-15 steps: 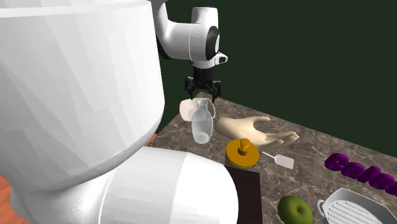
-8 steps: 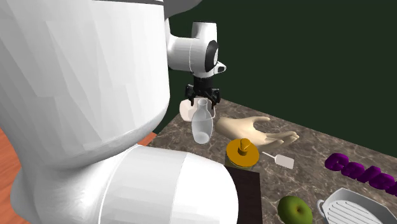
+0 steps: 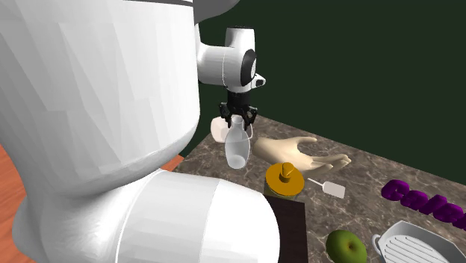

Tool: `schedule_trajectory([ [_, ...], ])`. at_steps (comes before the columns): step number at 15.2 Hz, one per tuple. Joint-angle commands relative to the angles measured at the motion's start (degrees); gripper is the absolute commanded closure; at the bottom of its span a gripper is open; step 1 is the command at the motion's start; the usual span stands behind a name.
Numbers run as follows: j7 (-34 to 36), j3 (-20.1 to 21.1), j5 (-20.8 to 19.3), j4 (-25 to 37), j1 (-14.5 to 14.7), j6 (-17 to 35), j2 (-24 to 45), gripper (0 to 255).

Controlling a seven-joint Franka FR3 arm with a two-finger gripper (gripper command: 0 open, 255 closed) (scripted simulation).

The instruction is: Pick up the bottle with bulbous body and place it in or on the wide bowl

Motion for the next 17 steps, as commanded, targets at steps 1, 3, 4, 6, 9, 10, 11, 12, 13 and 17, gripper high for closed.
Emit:
schedule_trajectory([
  [1, 0.0, 0.0, 0.0, 0.0, 0.0, 0.0, 0.0, 255],
  [3, 0.0, 0.0, 0.0, 0.0, 0.0, 0.0, 0.0, 255],
  [4, 0.0, 0.0, 0.0, 0.0, 0.0, 0.0, 0.0, 255],
  [6, 0.0, 0.0, 0.0, 0.0, 0.0, 0.0, 0.0, 255],
  [9, 0.0, 0.0, 0.0, 0.0, 0.0, 0.0, 0.0, 255],
  [10, 0.0, 0.0, -0.1, 0.0, 0.0, -0.7, -0.7, 255],
  [11, 0.1, -0.1, -0.1, 0.0, 0.0, -1.5, -1.5, 255],
  [12, 0.1, -0.1, -0.2, 0.1, 0.0, -2.3, -2.2, 255],
  [13, 0.2, -0.1, -0.3, 0.1, 0.1, -3.0, -2.9, 255],
  [17, 0.4, -0.2, -0.5, 0.4, 0.1, -6.2, -5.7, 255],
])
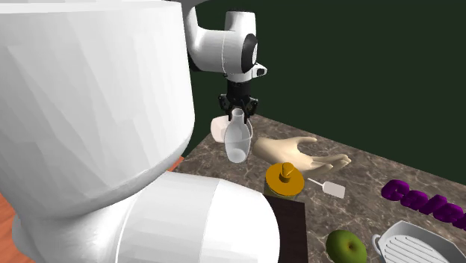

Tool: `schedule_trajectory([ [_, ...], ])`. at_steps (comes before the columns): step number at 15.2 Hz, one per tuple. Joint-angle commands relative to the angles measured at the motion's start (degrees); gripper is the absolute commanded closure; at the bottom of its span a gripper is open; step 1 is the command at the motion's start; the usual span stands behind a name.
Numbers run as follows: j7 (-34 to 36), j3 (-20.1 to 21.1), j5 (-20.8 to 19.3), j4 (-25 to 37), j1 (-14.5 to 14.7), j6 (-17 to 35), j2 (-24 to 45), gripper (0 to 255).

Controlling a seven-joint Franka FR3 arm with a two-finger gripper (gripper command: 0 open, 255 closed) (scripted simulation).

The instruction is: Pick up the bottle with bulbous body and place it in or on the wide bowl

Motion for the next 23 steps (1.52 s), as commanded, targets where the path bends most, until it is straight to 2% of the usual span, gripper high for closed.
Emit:
schedule_trajectory([
  [1, 0.1, 0.0, -0.1, 0.3, 0.0, -1.6, -1.3, 255],
  [16, 0.5, 0.0, -0.7, 3.3, 0.0, -13.0, -9.7, 255],
  [23, 3.0, 1.4, -0.1, 21.7, 1.5, -22.1, -0.4, 255],
])
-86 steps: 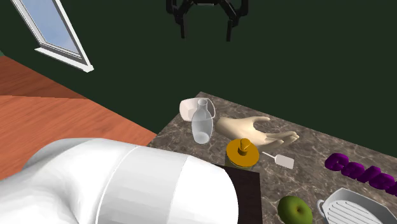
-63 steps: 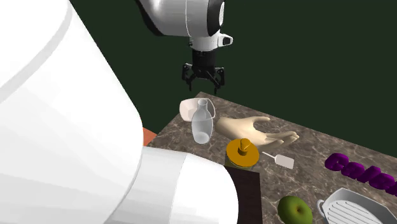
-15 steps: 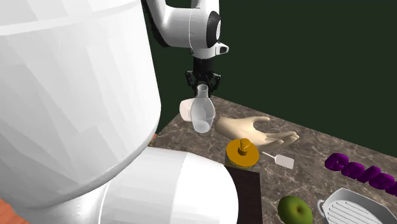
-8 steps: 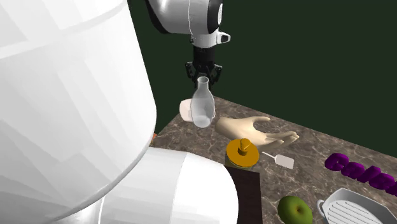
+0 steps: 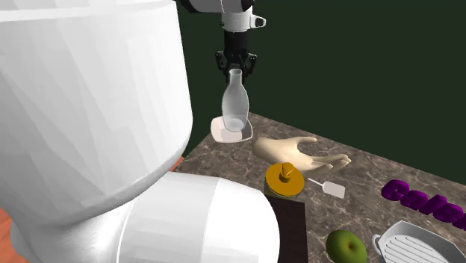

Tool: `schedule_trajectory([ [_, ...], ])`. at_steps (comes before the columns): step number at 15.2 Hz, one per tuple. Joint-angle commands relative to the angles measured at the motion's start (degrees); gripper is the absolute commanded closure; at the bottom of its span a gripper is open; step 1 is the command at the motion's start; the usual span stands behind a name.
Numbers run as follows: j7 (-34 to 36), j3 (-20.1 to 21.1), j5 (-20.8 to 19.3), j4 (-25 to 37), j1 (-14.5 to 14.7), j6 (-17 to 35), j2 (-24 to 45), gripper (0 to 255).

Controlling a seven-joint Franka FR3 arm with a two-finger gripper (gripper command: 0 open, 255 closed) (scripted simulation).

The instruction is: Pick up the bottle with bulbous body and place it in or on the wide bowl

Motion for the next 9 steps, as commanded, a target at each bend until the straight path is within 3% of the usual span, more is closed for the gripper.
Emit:
schedule_trajectory([
  [1, 0.9, 0.4, 0.1, 5.5, 0.5, -2.8, 2.7, 255],
  [9, 3.2, 1.4, 0.1, 32.4, 1.9, -15.7, 16.7, 255],
])
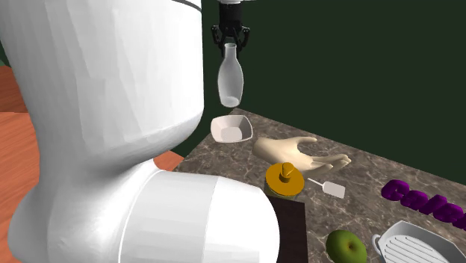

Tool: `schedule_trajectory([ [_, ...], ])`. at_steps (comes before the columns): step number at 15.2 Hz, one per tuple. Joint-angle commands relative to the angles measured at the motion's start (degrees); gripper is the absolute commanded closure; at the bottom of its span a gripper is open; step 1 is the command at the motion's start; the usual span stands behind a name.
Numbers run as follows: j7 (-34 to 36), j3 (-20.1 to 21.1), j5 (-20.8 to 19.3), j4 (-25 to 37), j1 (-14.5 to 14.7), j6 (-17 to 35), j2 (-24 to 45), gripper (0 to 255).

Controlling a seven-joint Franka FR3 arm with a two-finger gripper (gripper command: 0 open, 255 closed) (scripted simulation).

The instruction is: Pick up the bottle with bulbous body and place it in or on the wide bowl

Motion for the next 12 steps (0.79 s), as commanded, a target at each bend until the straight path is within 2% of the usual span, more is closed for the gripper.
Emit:
schedule_trajectory([
  [1, 0.1, 0.0, 0.0, 3.6, 0.1, -1.4, 2.2, 255],
  [12, 0.1, 0.1, 0.0, -1.7, 0.1, 6.2, 4.4, 255],
])
